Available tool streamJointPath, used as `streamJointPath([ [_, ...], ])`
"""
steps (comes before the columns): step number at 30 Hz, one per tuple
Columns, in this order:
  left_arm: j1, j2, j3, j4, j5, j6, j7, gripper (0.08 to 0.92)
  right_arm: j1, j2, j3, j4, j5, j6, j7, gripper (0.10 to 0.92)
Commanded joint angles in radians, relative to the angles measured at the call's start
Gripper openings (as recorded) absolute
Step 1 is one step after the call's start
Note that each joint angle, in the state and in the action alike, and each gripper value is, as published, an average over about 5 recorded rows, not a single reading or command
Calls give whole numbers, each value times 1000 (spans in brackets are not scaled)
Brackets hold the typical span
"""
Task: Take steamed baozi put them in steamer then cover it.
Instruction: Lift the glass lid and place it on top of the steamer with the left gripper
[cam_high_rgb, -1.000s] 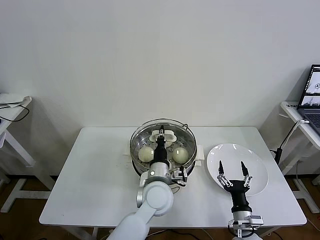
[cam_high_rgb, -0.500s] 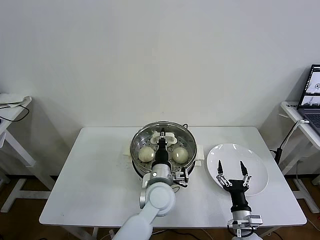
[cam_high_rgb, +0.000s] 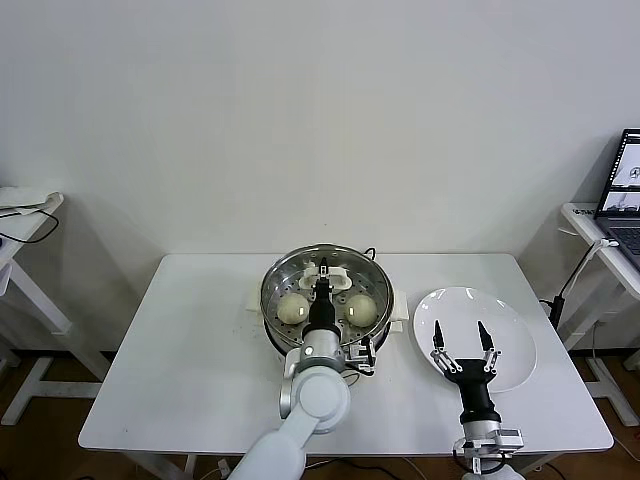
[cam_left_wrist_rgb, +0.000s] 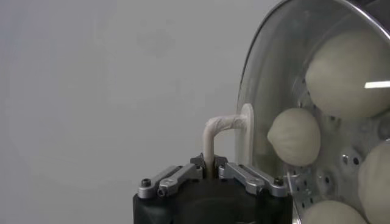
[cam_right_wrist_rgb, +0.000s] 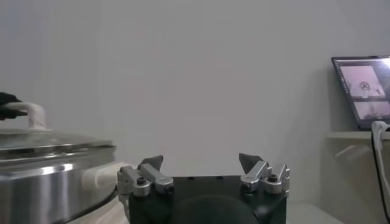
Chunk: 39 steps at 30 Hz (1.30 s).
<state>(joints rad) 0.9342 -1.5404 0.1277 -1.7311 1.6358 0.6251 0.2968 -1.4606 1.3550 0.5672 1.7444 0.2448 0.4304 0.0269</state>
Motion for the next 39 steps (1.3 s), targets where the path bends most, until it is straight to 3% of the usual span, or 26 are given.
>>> streamJointPath([
  [1,6,-9,-3,8,7,-6,-7,187,3,0,-3,-4,-2,0,-1,823],
  [26,33,-9,-15,-4,25,-46,-36,200,10,-6,-13,-12,-5,1,-3,823],
  [30,52,20,-6,-61,21,-43,-36,271,13,-9,-16,-17,-4,2,-3,823],
  [39,125,102,15,-194,-6,-30,-38,548,22,-15,-27,-30,-4,4,-4,823],
])
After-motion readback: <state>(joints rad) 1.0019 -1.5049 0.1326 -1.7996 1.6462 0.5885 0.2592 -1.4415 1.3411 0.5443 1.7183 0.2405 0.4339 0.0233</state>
